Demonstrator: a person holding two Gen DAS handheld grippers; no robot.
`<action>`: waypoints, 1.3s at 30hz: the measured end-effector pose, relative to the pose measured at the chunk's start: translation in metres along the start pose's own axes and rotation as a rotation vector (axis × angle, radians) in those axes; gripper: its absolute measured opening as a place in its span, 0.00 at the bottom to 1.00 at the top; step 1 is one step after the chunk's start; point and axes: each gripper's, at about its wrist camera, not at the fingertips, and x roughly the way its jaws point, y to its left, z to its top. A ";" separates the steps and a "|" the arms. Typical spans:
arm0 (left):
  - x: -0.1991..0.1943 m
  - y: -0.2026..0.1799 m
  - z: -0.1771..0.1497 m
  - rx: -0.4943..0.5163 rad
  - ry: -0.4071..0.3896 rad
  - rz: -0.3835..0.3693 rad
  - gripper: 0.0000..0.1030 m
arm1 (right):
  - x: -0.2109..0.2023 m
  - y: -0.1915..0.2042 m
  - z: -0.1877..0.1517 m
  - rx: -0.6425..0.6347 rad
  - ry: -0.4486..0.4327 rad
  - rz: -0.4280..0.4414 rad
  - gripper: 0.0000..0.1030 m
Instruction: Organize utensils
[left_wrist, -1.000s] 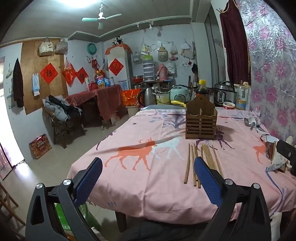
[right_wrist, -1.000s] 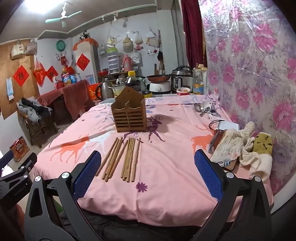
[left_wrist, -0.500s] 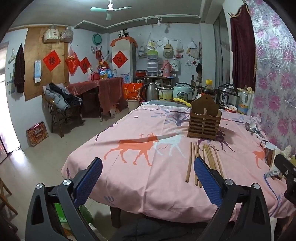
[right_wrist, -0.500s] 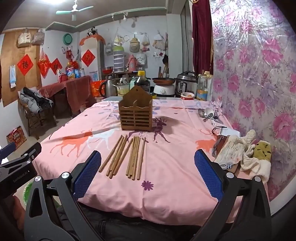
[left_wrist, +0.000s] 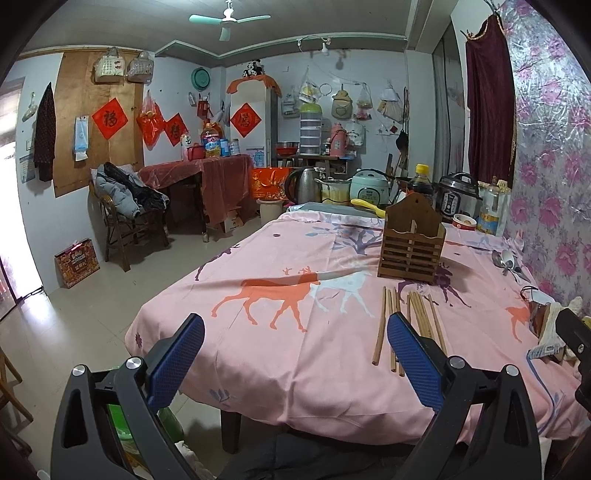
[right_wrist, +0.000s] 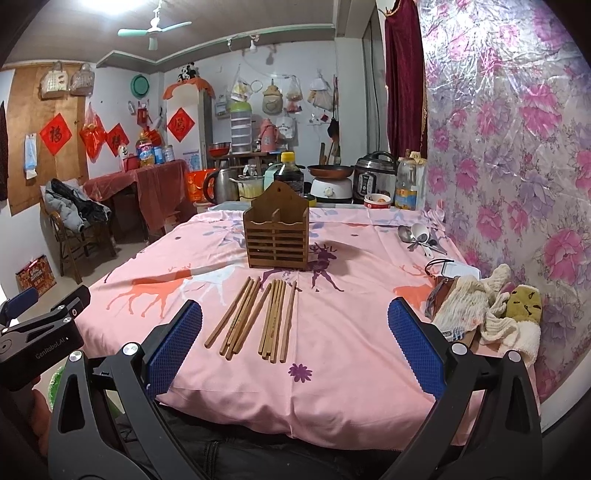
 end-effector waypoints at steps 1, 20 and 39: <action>-0.001 0.002 0.001 0.000 -0.002 -0.001 0.95 | 0.000 0.000 0.000 0.000 0.000 0.001 0.93; -0.004 0.002 -0.002 0.010 -0.020 0.020 0.95 | -0.004 0.000 -0.001 -0.002 -0.006 0.004 0.93; -0.005 0.006 0.000 0.011 -0.019 0.020 0.95 | -0.005 0.001 -0.001 -0.001 -0.009 0.003 0.93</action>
